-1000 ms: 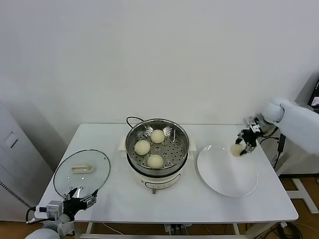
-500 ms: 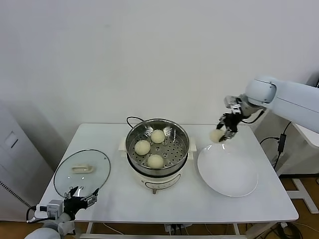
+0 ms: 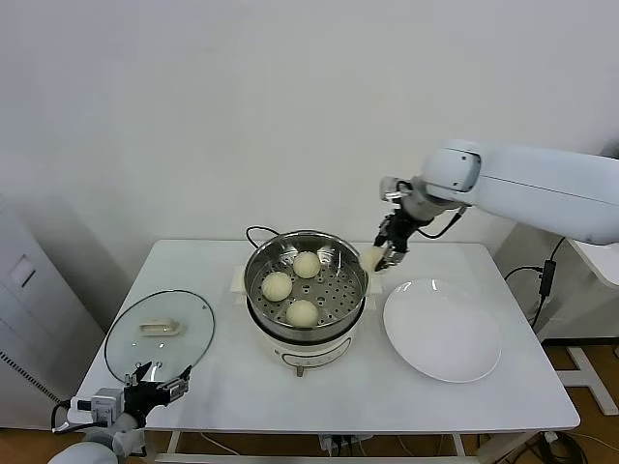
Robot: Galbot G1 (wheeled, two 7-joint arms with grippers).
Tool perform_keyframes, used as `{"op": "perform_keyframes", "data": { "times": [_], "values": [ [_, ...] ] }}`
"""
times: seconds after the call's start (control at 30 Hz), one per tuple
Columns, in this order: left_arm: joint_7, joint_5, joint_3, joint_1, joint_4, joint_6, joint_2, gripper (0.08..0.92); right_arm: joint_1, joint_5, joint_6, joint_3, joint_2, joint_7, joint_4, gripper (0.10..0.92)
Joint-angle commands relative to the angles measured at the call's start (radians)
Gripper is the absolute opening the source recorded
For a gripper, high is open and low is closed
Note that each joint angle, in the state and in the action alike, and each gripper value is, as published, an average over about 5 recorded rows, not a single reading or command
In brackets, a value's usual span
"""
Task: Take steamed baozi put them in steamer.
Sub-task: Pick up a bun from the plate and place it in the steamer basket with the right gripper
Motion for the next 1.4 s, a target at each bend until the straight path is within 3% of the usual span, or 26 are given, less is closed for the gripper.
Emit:
{"op": "perform_keyframes", "data": {
  "times": [0.03,1.0,1.1,1.4],
  "values": [
    [0.000,-0.001,0.000,-0.001,0.003,0.000,0.002,0.823,-0.038,0.099,-0.059,0.001,0.119,0.055,-0.028,0.509],
    [-0.002,-0.002,0.004,-0.005,0.005,0.003,-0.016,0.823,-0.213,0.056,-0.089,0.014,0.186,0.120,-0.099,0.511],
    [-0.002,-0.002,0.002,-0.005,0.006,0.002,-0.016,0.823,-0.217,0.059,-0.090,0.029,0.180,0.131,-0.102,0.557],
    [-0.002,-0.003,-0.004,-0.001,0.006,-0.001,-0.020,0.823,-0.177,0.114,-0.080,0.130,0.098,0.106,-0.098,0.797]
  ]
}}
